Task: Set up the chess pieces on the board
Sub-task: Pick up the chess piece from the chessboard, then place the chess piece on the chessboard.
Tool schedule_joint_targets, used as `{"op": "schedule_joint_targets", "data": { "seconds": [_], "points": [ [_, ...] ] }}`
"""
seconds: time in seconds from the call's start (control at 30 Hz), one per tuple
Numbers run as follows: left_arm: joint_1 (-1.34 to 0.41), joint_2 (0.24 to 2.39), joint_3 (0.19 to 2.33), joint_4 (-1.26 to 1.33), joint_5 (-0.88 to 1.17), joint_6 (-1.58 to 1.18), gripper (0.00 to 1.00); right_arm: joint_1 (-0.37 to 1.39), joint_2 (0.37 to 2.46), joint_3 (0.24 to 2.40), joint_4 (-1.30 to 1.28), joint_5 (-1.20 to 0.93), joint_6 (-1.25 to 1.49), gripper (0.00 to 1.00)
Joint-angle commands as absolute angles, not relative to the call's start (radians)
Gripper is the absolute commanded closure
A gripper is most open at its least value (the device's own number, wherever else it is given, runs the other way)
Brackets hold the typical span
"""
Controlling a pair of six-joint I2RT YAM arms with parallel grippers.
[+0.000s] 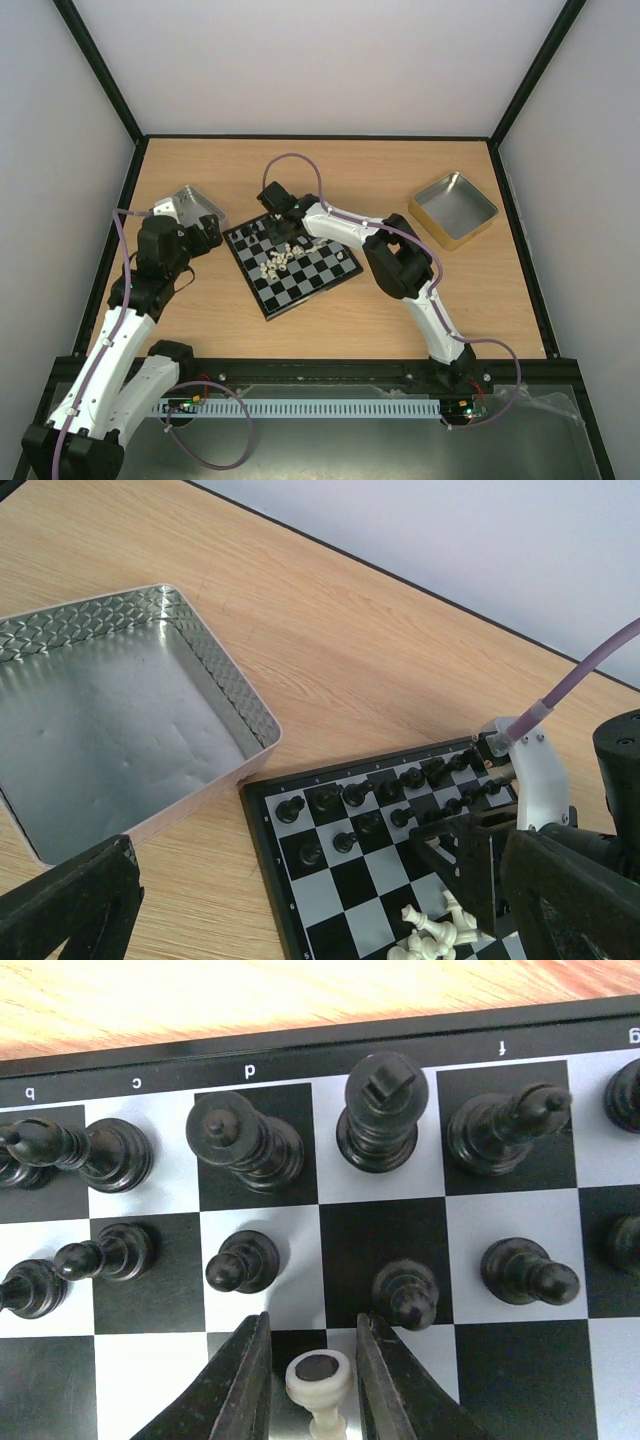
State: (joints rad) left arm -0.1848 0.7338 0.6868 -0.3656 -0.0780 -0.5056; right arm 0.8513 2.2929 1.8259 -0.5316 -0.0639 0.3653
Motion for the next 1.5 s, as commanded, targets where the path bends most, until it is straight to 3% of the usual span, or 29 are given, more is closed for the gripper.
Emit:
{"op": "schedule_joint_targets", "data": {
  "seconds": [0.0,0.27,0.4,0.67,0.77,0.93,1.17,1.3,1.47],
  "points": [
    [-0.183,0.729,0.68,-0.352,-0.071,-0.511,0.01,0.854,2.32,1.859,-0.576,-0.038,0.348,0.77],
    [-0.183,0.728,0.684,-0.358,-0.076,-0.511,0.01,0.855,2.321,1.864,-0.563,-0.029,0.358,0.88],
    [-0.183,0.717,0.682,-0.355,-0.07,-0.509,0.01,0.854,2.266,1.831,-0.517,-0.041,0.398,0.89],
    [-0.184,0.7,0.665,-0.251,0.197,-0.478,0.02,0.852,2.008,1.603,-0.254,-0.175,0.66,0.9],
    [-0.188,0.706,0.627,-0.161,0.334,-0.533,0.06,0.84,1.902,1.474,-0.118,-0.255,0.844,0.9],
    [-0.253,0.721,0.514,0.059,0.382,-0.709,0.17,0.802,1.728,1.183,0.24,-0.404,1.225,0.89],
    [-0.528,0.849,0.481,0.265,0.204,-0.832,0.43,0.779,1.608,0.922,0.562,-0.524,1.676,0.9],
    [-0.657,0.935,0.488,0.333,0.109,-0.837,0.51,0.774,1.561,0.836,0.606,-0.519,1.804,0.91],
    [-0.68,0.974,0.49,0.337,0.055,-0.832,0.58,0.755,1.523,0.782,0.634,-0.529,1.894,0.91]
  ]
}}
